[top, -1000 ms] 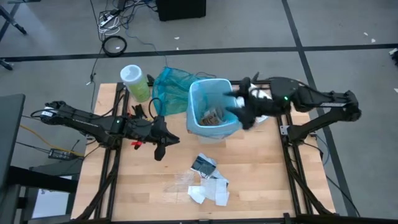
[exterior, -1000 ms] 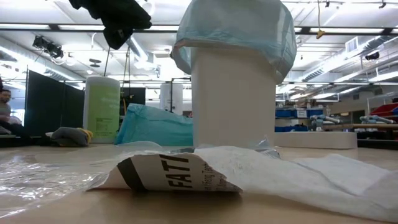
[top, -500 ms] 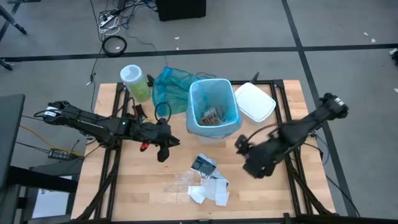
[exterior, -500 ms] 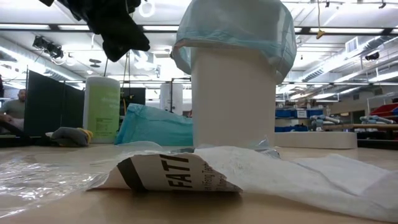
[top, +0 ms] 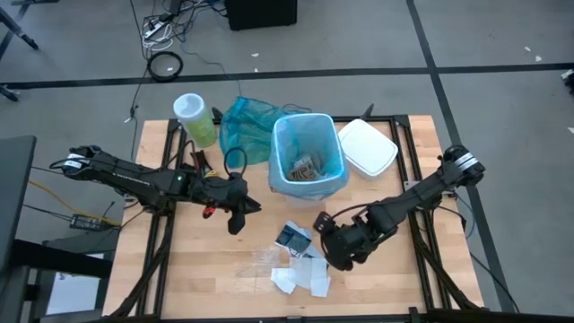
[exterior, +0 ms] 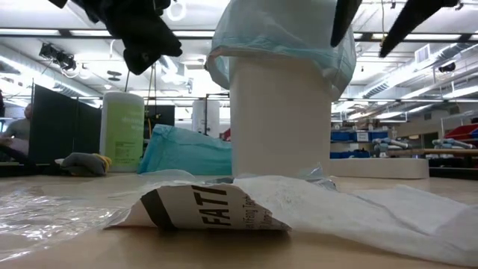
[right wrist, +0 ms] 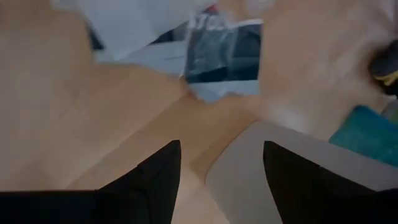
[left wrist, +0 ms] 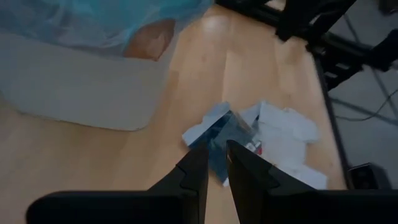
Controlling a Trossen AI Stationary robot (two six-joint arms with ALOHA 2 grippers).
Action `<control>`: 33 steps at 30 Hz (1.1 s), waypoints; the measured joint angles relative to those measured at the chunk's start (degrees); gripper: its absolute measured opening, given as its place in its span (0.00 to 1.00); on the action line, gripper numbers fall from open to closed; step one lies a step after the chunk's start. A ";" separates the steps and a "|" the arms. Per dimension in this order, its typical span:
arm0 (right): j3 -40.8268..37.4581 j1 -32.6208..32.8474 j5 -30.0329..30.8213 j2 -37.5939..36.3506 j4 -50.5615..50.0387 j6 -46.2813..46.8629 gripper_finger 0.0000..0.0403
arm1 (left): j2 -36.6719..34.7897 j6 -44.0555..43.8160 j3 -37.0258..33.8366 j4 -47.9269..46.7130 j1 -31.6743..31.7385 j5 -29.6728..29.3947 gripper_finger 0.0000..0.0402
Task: Place trash/remove bag and relplace
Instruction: Put the black paper into the white trash bin
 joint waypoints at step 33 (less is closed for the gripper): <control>-31.50 -3.05 7.99 4.12 54.58 46.29 0.48 | -1.03 -0.40 0.02 1.09 -0.04 3.90 0.17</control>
